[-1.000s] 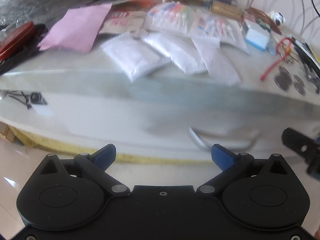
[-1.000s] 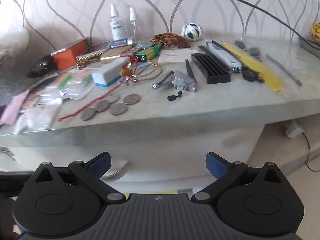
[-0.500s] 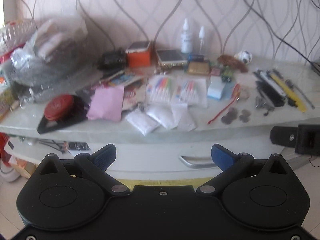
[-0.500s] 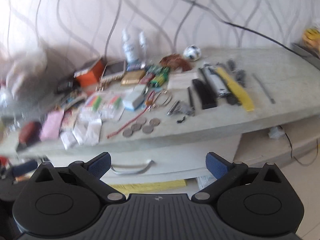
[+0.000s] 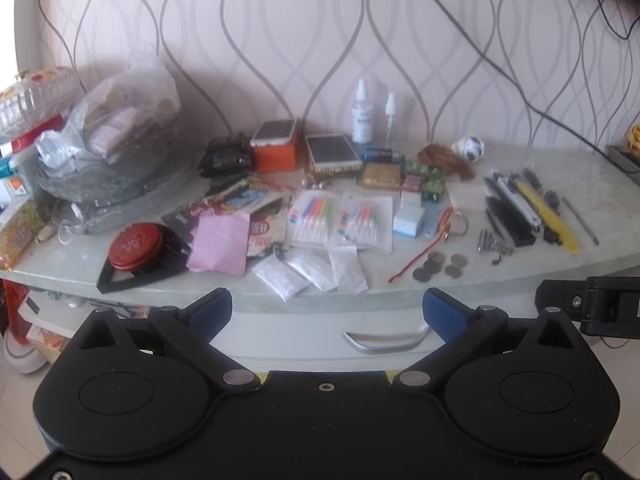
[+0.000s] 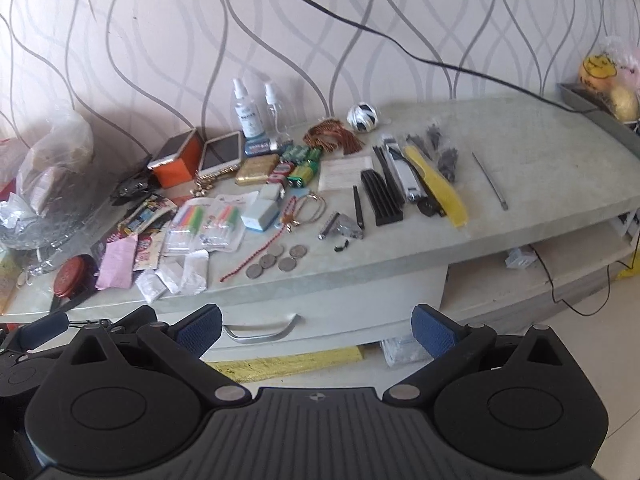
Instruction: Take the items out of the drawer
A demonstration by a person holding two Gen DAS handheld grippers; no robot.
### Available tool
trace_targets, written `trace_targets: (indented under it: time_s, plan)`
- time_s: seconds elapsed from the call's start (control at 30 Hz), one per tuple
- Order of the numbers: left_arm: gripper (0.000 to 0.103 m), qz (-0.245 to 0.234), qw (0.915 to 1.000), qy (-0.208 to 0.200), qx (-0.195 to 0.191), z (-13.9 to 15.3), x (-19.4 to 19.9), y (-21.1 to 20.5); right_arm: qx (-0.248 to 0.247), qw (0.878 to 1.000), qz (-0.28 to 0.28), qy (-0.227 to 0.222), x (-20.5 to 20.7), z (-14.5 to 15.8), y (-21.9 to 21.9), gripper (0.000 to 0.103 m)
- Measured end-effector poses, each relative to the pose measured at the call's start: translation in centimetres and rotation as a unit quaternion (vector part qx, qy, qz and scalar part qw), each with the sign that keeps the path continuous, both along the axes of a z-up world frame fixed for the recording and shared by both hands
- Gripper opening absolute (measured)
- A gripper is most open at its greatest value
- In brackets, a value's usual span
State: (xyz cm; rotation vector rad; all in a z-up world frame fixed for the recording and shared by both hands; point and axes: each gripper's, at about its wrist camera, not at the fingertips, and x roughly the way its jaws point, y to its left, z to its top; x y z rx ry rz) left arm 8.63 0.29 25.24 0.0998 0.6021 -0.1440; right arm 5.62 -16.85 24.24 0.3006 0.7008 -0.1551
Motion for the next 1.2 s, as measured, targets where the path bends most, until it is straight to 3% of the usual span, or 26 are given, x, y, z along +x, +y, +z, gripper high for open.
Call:
trace_targets:
  time_s: [0.33, 1.2]
  plan:
    - [0.103, 0.009, 0.9998, -0.004, -0.016, 1.3, -0.1, 0.6, -0.006, 1.000, 0.000, -0.011, -0.2, 1.8, 0.5, 0.103]
    - [0.103, 0.027, 0.9994, 0.005, -0.020, 1.0, 0.1, 1.6, -0.034, 0.999, 0.010, 0.002, 0.7, 0.9, 1.5, 0.103]
